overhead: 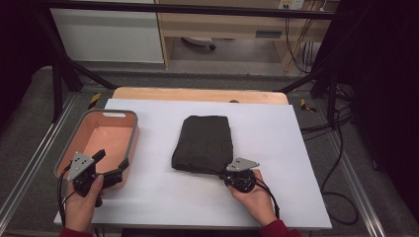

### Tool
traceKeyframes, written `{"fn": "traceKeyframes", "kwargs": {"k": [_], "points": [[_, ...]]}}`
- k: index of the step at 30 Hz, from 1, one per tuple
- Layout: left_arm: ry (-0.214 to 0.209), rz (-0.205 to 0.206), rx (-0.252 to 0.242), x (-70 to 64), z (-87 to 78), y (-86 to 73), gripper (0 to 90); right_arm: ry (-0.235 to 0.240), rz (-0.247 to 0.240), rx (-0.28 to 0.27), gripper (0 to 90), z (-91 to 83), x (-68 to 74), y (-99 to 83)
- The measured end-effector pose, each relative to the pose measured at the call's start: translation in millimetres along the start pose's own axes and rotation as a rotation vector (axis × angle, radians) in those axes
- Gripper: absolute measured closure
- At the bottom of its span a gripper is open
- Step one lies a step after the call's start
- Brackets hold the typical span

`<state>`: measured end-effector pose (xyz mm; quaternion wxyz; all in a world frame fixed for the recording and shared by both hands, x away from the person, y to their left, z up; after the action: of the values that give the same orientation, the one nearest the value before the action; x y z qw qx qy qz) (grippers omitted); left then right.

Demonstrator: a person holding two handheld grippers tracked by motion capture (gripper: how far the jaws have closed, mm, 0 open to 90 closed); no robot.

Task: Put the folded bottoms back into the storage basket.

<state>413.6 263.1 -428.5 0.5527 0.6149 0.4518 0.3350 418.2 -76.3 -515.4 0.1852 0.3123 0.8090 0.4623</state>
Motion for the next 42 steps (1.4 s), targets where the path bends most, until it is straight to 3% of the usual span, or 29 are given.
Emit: {"fn": "traceKeyframes", "kwargs": {"k": [13, 31, 42], "points": [[0.001, 0.003, 0.004, 0.1, -0.8, -0.3, 8.8, 0.034, -0.022, 0.019, 82.2, -21.0, 8.2, -8.0], [0.002, 0.004, 0.007, -0.7, -0.9, -0.6, 9.0, 0.062, -0.029, 0.045, 82.5, -71.4, 18.7, -36.9], [0.000, 0.010, 0.016, -1.6, -1.2, -1.6, 9.0, 0.066, -0.031, 0.056, 82.7, -86.8, 20.7, -47.1]]}}
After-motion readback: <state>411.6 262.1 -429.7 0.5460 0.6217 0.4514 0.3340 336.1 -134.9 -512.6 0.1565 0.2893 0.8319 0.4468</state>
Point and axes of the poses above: each handheld gripper's, and its own axes: z roughly forward along the jaws, y roughly out of its top, x roughly to its left, the point moved 10 cm from there along z, roughly forward along the jaws, and after that the axes turned 7 degrees about -x, right-handed, at the moved point
